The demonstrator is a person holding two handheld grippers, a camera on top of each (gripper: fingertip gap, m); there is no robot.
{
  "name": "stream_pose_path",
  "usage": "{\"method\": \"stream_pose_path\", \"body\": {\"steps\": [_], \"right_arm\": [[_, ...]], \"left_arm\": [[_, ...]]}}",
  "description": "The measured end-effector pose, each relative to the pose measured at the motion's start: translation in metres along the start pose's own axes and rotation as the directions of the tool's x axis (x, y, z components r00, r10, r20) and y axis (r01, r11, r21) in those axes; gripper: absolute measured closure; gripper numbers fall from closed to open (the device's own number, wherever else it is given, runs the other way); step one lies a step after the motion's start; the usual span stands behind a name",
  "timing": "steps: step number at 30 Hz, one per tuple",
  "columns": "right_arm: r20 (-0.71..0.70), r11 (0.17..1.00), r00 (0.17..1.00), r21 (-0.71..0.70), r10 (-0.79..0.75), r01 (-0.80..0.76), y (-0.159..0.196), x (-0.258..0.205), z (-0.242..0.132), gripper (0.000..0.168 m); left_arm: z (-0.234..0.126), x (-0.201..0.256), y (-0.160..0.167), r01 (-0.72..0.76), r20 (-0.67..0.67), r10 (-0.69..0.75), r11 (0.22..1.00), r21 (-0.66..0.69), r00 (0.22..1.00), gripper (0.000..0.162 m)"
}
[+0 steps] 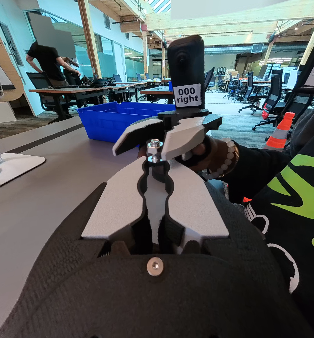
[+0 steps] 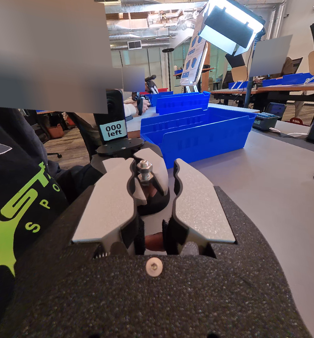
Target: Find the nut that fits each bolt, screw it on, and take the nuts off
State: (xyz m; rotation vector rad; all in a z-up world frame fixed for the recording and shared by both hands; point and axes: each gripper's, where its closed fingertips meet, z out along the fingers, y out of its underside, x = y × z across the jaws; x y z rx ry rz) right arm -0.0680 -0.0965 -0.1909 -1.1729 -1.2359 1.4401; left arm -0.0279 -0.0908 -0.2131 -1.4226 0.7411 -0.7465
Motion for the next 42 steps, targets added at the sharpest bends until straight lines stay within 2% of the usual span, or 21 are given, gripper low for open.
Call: {"method": "stream_pose_path", "body": {"steps": [5,7,11,20,26,35,40,42], "right_arm": [[-0.032,1.0,0.999,0.007,-0.015,0.015,-0.003,0.007,-0.017,0.126],[-0.082,1.0,0.996,0.019,-0.019,0.021,-0.005,0.015,-0.026,0.14],[-0.111,0.999,0.994,0.046,-0.01,0.015,-0.009,0.021,-0.037,0.145],[-0.005,0.999,1.0,0.033,-0.012,0.012,-0.008,0.001,-0.015,0.132],[0.03,1.0,0.999,0.01,-0.015,0.015,-0.003,-0.006,0.003,0.13],[-0.013,1.0,1.0,0.011,-0.024,0.024,-0.004,0.002,-0.014,0.126],[-0.083,0.998,0.996,0.043,-0.038,0.041,-0.01,0.014,-0.034,0.149],[-0.087,0.998,0.995,0.048,-0.039,0.044,-0.011,0.015,-0.037,0.151]], "left_arm": [[-0.001,-0.001,-0.001,0.014,0.001,-0.014,1.0,0.012,1.0,0.147],[-0.002,0.0,-0.002,0.014,-0.007,-0.014,1.0,0.017,1.0,0.147],[-0.001,0.0,-0.001,0.009,-0.006,-0.009,1.0,0.009,1.0,0.147],[0.0,0.0,0.0,0.003,-0.005,-0.003,1.0,-0.002,1.0,0.147],[0.0,0.002,0.001,-0.003,-0.011,0.003,1.0,-0.005,1.0,0.147],[-0.001,0.002,0.0,0.002,-0.017,-0.002,1.0,0.003,1.0,0.147],[-0.001,0.002,-0.001,0.0,-0.02,0.0,1.0,0.005,1.0,0.147],[0.0,0.002,0.0,0.0,-0.021,0.001,1.0,0.002,1.0,0.147]]}}
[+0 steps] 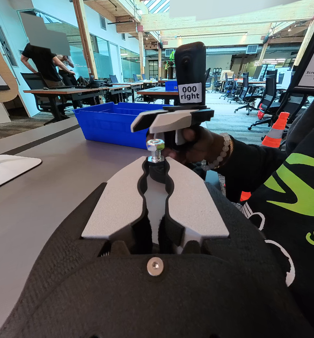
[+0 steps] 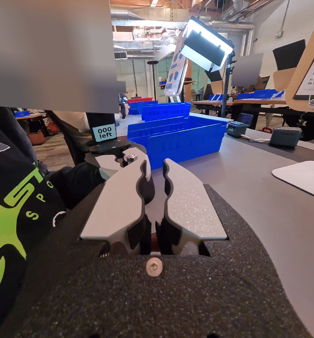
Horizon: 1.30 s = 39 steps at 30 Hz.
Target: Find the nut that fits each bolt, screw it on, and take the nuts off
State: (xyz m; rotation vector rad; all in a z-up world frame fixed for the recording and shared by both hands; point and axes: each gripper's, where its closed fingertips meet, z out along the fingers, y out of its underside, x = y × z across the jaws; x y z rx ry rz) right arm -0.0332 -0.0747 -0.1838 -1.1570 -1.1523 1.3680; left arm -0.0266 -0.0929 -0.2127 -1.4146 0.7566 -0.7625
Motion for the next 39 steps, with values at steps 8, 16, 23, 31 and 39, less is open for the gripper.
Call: {"method": "stream_pose_path", "body": {"steps": [8,16,23,31,39], "right_arm": [[0.07,1.0,0.997,-0.003,0.014,-0.014,0.002,-0.015,0.014,0.134],[0.106,0.999,0.994,-0.036,0.01,-0.006,0.009,-0.024,0.037,0.131],[0.091,1.0,0.996,-0.017,0.01,-0.008,0.006,-0.018,0.022,0.133],[0.028,1.0,0.999,0.003,-0.015,0.015,-0.001,-0.004,-0.001,0.159],[0.127,1.0,0.992,-0.009,-0.006,0.007,0.001,-0.025,0.019,0.128]], "left_arm": [[0.001,0.0,0.001,-0.001,0.004,0.001,1.0,-0.005,1.0,0.147],[0.001,0.0,0.001,-0.008,0.003,0.008,1.0,-0.007,1.0,0.147],[0.0,0.0,0.0,0.001,0.004,-0.001,1.0,0.001,1.0,0.147],[0.001,0.001,0.001,-0.005,-0.004,0.005,1.0,-0.007,1.0,0.147],[0.001,0.001,0.002,-0.006,-0.003,0.006,1.0,-0.012,1.0,0.147]]}}
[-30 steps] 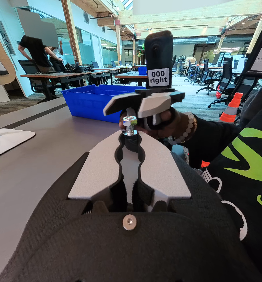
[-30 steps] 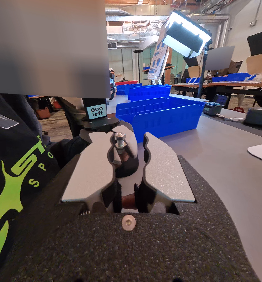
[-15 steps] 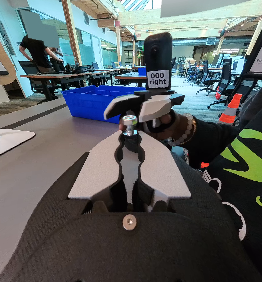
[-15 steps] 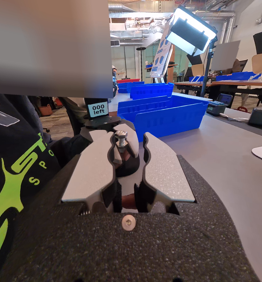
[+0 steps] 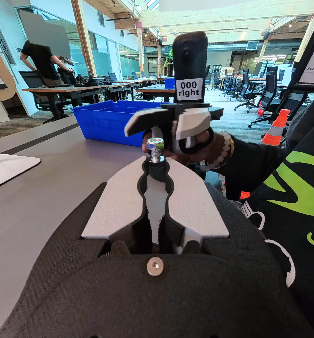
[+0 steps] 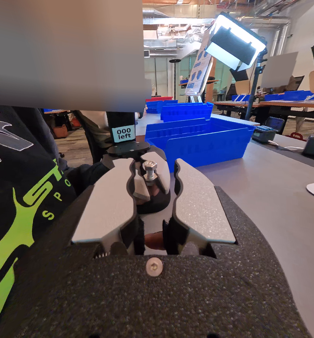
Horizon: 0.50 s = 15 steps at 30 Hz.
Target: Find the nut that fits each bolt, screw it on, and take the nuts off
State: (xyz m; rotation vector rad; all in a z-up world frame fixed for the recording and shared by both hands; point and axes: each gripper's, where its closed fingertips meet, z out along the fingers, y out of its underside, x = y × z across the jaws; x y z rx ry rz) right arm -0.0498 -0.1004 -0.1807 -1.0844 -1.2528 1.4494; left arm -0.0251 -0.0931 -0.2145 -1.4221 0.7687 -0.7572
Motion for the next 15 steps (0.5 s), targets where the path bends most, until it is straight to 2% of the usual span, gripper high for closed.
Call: {"method": "stream_pose_path", "body": {"steps": [7,10,15], "right_arm": [[0.003,1.0,1.0,-0.025,0.004,-0.004,0.006,0.002,0.014,0.127],[-0.006,0.999,1.0,-0.032,-0.007,0.007,0.007,0.003,0.01,0.133],[-0.037,0.999,0.999,-0.034,-0.018,0.017,0.005,0.008,-0.004,0.133]], "left_arm": [[0.0,0.0,0.0,-0.002,-0.002,0.002,1.0,0.0,1.0,0.147],[0.0,0.0,0.0,-0.001,-0.003,0.001,1.0,0.002,1.0,0.147],[-0.001,-0.001,0.0,0.008,0.001,-0.008,1.0,0.004,1.0,0.147]]}}
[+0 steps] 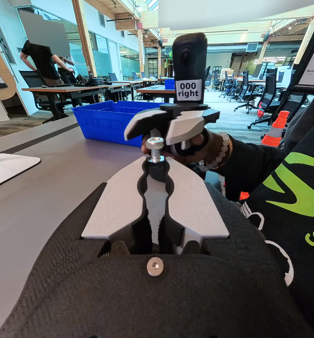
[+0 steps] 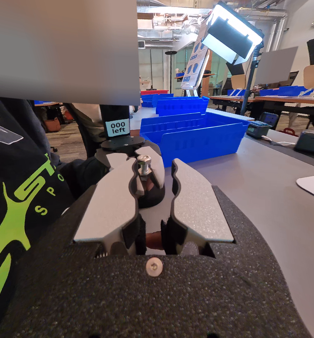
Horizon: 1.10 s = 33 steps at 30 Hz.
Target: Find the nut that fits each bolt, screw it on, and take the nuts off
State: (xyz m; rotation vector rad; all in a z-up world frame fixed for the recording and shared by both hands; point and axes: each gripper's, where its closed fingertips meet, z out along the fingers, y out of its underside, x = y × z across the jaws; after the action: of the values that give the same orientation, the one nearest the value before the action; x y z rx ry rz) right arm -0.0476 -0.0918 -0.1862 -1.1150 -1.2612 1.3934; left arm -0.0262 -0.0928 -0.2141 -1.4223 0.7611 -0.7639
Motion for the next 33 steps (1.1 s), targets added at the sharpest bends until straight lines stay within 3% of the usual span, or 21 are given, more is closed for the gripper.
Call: {"method": "stream_pose_path", "body": {"steps": [3,6,16,25,33], "right_arm": [[-0.053,1.0,0.998,0.013,-0.015,0.016,-0.003,0.009,-0.01,0.153],[-0.057,1.0,0.998,0.024,-0.012,0.014,-0.005,0.01,-0.014,0.157],[0.006,1.0,1.0,0.029,0.008,-0.008,-0.006,-0.002,0.002,0.131],[0.011,1.0,1.0,0.017,0.017,-0.017,-0.001,-0.004,0.018,0.13],[-0.008,1.0,1.0,0.01,-0.008,0.008,-0.002,0.0,-0.001,0.133]], "left_arm": [[0.0,0.0,0.0,-0.001,-0.002,0.001,1.0,0.002,1.0,0.147],[0.0,0.001,0.0,-0.004,-0.003,0.004,1.0,-0.003,1.0,0.147],[0.0,0.0,0.001,-0.004,-0.001,0.004,1.0,-0.006,1.0,0.147],[0.001,0.001,0.002,-0.009,-0.005,0.009,1.0,-0.013,1.0,0.147],[0.001,0.001,0.001,-0.001,-0.005,0.001,1.0,-0.009,1.0,0.147]]}}
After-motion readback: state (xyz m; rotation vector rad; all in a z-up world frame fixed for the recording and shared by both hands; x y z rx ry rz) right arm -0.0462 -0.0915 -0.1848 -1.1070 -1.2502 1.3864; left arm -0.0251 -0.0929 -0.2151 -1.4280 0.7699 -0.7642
